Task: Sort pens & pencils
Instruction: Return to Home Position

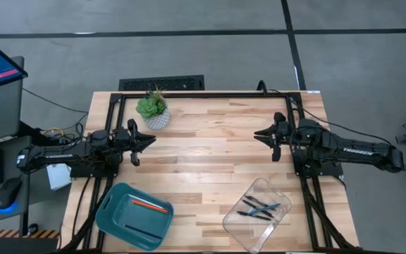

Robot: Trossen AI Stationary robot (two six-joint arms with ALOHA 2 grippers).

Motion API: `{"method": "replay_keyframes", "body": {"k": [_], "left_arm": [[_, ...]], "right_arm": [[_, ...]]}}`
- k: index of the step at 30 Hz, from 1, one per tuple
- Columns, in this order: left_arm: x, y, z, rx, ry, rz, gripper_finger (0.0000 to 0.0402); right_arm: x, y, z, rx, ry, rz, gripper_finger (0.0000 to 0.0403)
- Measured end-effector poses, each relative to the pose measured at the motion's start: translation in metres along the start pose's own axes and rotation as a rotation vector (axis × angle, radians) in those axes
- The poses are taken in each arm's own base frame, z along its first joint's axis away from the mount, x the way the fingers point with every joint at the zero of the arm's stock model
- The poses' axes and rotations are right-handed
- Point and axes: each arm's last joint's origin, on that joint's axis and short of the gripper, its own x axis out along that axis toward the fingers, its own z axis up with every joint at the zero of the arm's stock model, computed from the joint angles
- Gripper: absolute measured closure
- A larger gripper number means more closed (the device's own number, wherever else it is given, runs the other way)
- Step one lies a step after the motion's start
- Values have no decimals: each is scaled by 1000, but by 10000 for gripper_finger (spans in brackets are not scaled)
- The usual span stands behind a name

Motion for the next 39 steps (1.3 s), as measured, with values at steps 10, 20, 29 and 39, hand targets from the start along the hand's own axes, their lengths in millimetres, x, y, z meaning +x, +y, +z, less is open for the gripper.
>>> {"method": "replay_keyframes", "body": {"k": [10,20,29,39], "left_arm": [[-1,-2,-14,-13,11,20,356],[-5,-3,-19,41,59,4,356],[-8,-3,-24,68,110,5,356],[-8,-6,-28,52,147,-131,356]], "right_arm": [[0,3,-4,-8,41,-10,307],[0,2,-6,-3,60,-34,307],[0,2,-6,-1,59,-34,307],[0,2,-6,9,60,-34,307]]}}
